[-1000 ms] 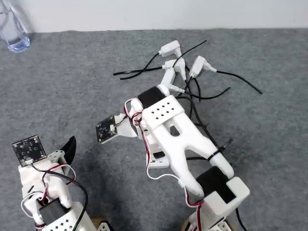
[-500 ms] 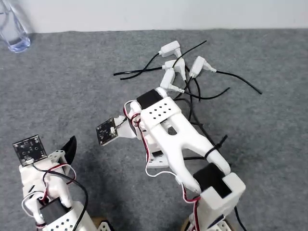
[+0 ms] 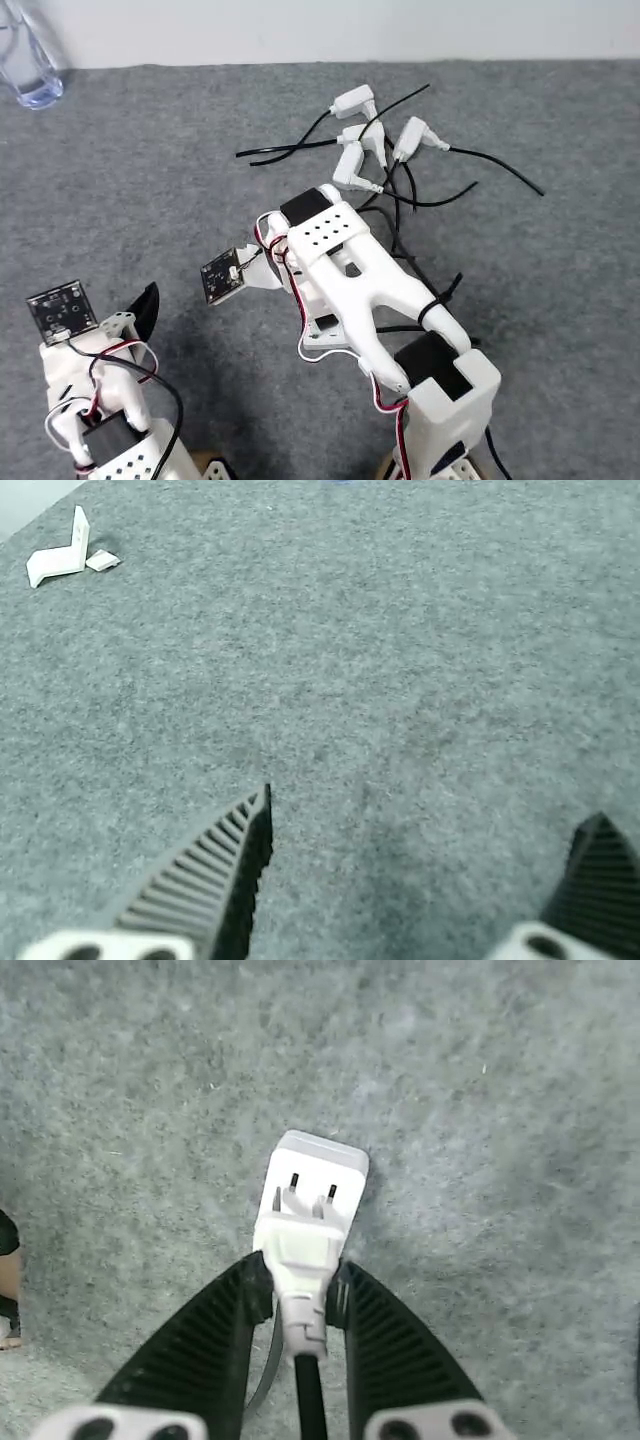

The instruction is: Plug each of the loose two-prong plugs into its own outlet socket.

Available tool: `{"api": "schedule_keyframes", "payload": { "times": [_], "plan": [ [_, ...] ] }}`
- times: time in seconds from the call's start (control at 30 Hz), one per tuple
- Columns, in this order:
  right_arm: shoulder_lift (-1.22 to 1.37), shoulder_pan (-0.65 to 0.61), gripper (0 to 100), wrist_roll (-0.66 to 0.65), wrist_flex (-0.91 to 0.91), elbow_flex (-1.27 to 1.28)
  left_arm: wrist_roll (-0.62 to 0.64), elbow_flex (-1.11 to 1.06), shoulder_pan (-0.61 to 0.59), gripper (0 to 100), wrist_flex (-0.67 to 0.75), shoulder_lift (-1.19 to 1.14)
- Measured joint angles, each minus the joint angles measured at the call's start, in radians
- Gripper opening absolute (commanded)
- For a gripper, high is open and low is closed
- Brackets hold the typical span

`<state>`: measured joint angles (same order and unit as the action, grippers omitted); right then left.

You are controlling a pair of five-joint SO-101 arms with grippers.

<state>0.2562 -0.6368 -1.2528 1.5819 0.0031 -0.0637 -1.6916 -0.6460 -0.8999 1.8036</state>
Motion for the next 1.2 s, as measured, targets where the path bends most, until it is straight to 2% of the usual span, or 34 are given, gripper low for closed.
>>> {"api": "schedule_keyframes", "payload": {
  "times": [1.2],
  "plan": [
    [0.032, 0.002, 0.9, -0.040, -0.072, 0.064, 0.000, 0.000, 0.000, 43, 0.000, 0.000]
  ]
}}
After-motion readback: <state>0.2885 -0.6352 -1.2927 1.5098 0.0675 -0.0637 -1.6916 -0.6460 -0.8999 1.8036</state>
